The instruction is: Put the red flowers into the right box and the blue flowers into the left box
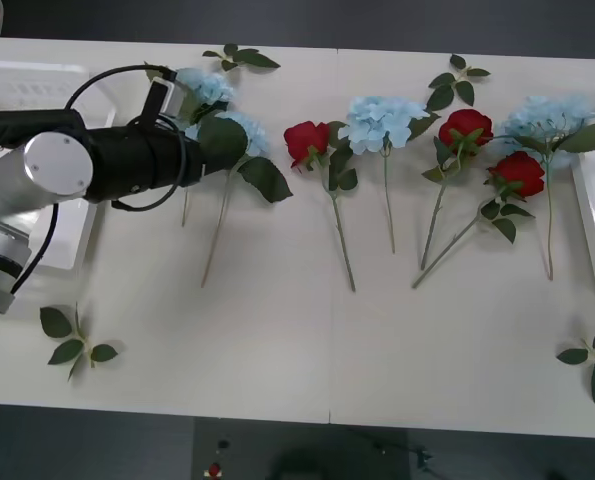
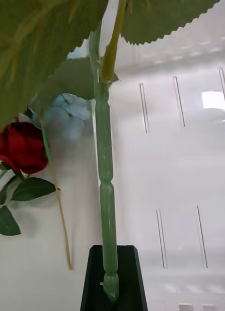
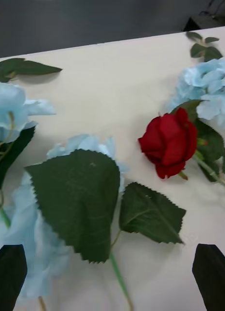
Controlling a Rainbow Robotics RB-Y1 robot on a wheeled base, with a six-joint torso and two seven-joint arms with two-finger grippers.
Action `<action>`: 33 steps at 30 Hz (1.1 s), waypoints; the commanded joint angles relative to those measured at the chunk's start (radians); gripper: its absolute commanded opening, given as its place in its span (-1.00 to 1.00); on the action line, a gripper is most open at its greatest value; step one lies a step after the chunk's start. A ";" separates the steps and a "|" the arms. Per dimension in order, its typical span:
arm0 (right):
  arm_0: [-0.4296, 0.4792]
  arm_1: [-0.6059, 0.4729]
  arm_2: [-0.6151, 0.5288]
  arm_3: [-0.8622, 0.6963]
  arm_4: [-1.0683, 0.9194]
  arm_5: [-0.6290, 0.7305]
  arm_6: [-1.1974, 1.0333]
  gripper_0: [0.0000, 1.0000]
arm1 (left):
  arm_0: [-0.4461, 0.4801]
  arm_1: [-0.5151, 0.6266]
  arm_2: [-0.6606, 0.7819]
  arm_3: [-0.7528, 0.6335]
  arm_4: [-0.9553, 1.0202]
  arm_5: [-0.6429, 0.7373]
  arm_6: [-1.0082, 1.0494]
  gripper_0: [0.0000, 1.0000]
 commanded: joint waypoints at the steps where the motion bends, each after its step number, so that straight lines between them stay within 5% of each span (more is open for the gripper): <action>1: -0.088 0.041 0.037 0.062 0.097 -0.034 -0.044 -1.00 | -0.030 0.013 0.029 -0.009 -0.110 0.006 0.046 1.00; 16: -0.251 0.094 0.180 0.228 0.160 -0.049 -0.048 -0.95 | -0.031 -0.003 0.032 0.049 -0.303 0.006 0.106 1.00; 18: -0.251 0.094 0.180 0.243 0.168 -0.049 -0.044 -0.79 | -0.031 -0.011 0.032 0.058 -0.322 0.009 0.112 1.00; 19: -0.251 0.094 0.180 0.252 0.171 -0.048 -0.042 -0.51 | -0.031 -0.016 0.032 0.058 -0.335 0.018 0.115 1.00; 22: -0.252 0.094 0.181 0.271 0.185 -0.052 -0.028 0.77 | -0.038 -0.034 0.043 0.058 -0.375 0.053 0.133 1.00; 23: -0.254 0.091 0.181 0.274 0.197 -0.054 -0.022 1.00 | -0.041 -0.045 0.049 0.058 -0.394 0.068 0.138 1.00; 33: -0.254 0.093 0.181 0.272 0.191 -0.062 -0.007 1.00 | -0.077 -0.108 0.065 0.083 -0.513 0.102 0.190 1.00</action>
